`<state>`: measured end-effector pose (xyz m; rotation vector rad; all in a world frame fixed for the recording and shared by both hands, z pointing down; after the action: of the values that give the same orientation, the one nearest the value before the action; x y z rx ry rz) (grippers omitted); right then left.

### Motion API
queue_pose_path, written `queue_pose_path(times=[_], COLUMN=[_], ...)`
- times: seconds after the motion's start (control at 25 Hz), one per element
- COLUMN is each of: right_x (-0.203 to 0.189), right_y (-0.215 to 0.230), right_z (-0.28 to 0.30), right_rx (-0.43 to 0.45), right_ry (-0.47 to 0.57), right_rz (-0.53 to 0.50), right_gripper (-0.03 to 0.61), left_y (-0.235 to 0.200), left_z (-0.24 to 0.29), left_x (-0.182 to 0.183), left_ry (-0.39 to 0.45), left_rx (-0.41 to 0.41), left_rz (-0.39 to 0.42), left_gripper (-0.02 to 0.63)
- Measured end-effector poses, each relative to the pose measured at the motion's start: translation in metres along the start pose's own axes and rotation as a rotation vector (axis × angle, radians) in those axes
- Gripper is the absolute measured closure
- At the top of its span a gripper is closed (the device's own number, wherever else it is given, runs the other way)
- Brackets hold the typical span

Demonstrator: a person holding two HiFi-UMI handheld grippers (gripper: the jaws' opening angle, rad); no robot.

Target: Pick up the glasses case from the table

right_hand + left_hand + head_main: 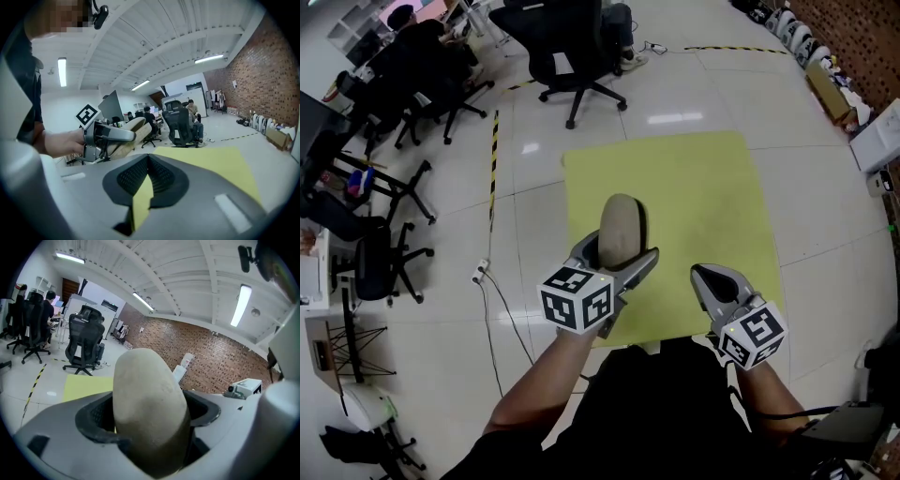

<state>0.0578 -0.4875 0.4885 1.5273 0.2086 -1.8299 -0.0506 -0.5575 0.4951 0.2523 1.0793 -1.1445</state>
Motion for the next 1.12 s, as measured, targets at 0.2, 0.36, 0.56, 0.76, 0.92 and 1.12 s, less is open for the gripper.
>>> queue_pose_path(times=[0.2, 0.36, 0.56, 0.76, 0.92, 1.12], right_x=[0.009, 0.010, 0.017, 0.026, 0.025, 0.018], right_y=[-0.035, -0.058, -0.075, -0.081, -0.086, -0.089], right_z=[-0.004, -0.016, -0.033, -0.046, -0.064, -0.104], right_rx=[-0.037, -0.067, -0.073, -0.043, 0.002, 0.030], right_ry=[0.017, 0.009, 0.004, 0.031, 0.032, 0.039], right_rz=[-0.048, -0.068, -0.097, -0.129, -0.143, -0.148], right_gripper=[0.575, 0.575, 0.575, 0.575, 0.575, 0.575], left_y=[-0.001, 0.000, 0.012, 0.033, 0.054, 0.087], left_z=[-0.039, -0.068, -0.094, -0.115, -0.125, -0.135], left_x=[0.005, 0.009, 0.006, -0.002, -0.011, -0.025], left_ry=[0.037, 0.071, 0.094, 0.122, 0.144, 0.179], left_rx=[-0.060, -0.088, -0.093, -0.076, -0.041, -0.001], left_rz=[0.016, 0.024, 0.025, 0.031, 0.025, 0.012], left_gripper=[0.176, 0.176, 0.176, 0.178, 0.178, 0.178])
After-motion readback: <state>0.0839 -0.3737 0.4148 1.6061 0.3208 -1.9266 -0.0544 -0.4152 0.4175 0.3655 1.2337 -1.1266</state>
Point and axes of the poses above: the fingertips, and each gripper's own axes: z forward along the fingers, y to its right, x out of its top, the point moved 1 cm from there along -z, backward along the fingers, and after that the axes turned 14 degrees about x, right-handed, at the moved point
